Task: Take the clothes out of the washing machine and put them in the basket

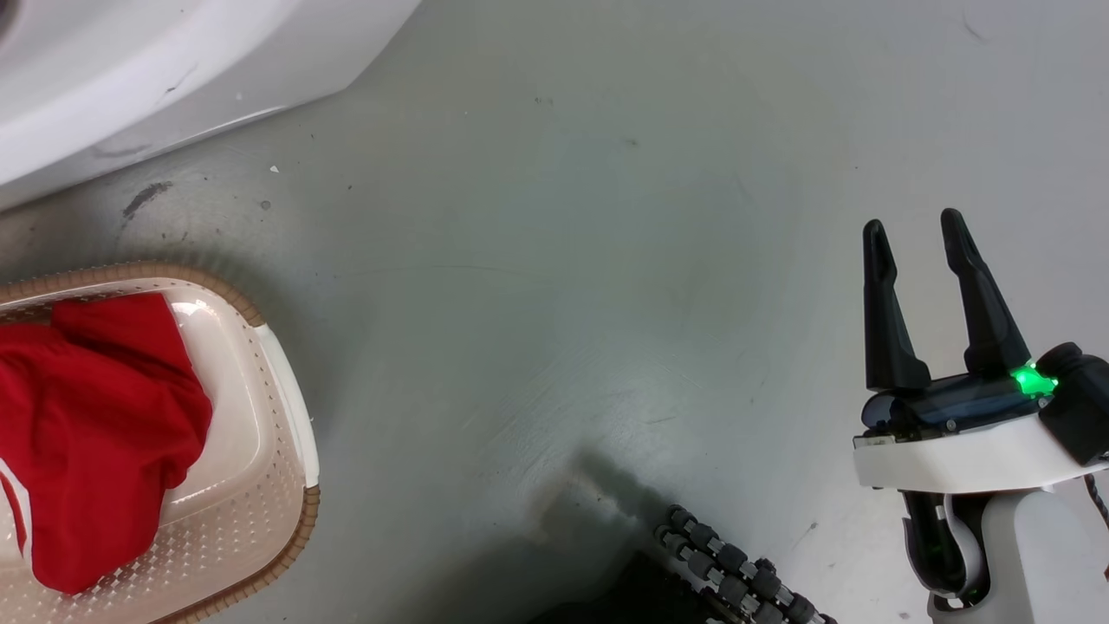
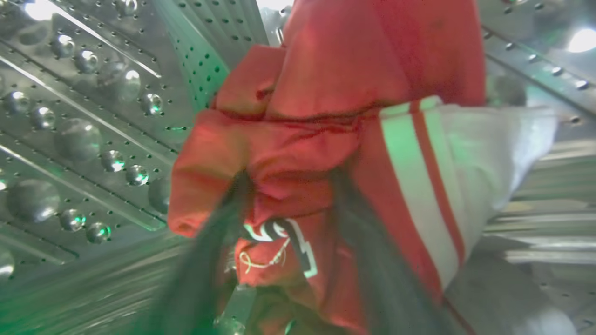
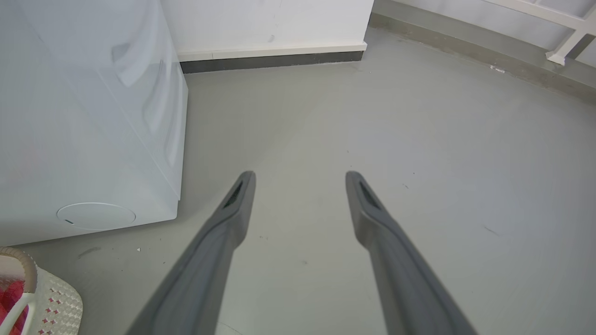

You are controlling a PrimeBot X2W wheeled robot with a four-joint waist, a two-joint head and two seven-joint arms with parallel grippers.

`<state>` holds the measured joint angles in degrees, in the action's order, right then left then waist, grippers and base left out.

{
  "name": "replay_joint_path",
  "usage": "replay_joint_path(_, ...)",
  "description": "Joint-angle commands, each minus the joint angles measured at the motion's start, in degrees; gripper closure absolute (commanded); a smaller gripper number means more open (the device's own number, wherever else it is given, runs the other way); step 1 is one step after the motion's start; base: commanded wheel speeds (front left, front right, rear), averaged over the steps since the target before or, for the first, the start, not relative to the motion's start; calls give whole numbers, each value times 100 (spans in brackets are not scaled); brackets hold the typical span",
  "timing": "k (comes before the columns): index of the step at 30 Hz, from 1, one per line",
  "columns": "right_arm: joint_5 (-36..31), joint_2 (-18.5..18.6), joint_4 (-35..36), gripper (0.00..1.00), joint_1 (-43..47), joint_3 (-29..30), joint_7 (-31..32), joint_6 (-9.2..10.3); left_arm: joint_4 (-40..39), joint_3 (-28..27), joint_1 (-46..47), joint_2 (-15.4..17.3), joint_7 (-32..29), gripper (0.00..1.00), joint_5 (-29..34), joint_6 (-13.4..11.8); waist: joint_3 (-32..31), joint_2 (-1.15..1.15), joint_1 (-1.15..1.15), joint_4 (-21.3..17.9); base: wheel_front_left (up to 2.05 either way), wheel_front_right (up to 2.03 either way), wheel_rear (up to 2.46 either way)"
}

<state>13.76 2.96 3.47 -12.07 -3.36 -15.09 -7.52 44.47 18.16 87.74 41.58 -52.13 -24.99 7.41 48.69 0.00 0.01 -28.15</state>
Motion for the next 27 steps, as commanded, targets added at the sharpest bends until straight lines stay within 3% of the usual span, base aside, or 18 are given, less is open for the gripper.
replay_joint_path(1, 19, -16, -2, 0, -58, 5, -12, 6, 67, 61, 39, 39, 47, 100, -35, 6, -7, 0, -1, 3, 0, 0, 0)
replay_joint_path(10, -98, -14, -63, 0, -209, 7, -12, 6, 236, 142, 101, 112, 1043, 100, -226, 6, -194, 0, -1, 55, 0, 0, 0)
replay_joint_path(16, -302, -14, -139, 0, -224, 183, -12, 7, 202, 301, -125, 16, 2469, 100, -299, 6, -497, 0, -1, 338, 0, 0, 0)
replay_joint_path(21, -507, -14, -223, 0, -165, 356, -12, 6, 457, 124, -498, -369, 3593, 100, -761, 6, -877, 0, -1, 655, 0, 0, 0)
replay_joint_path(27, -724, -11, -292, 0, -56, 493, -12, 6, 489, 321, -1207, -659, 4686, 100, -1025, 6, -1393, 0, -1, 989, 0, 0, 0)
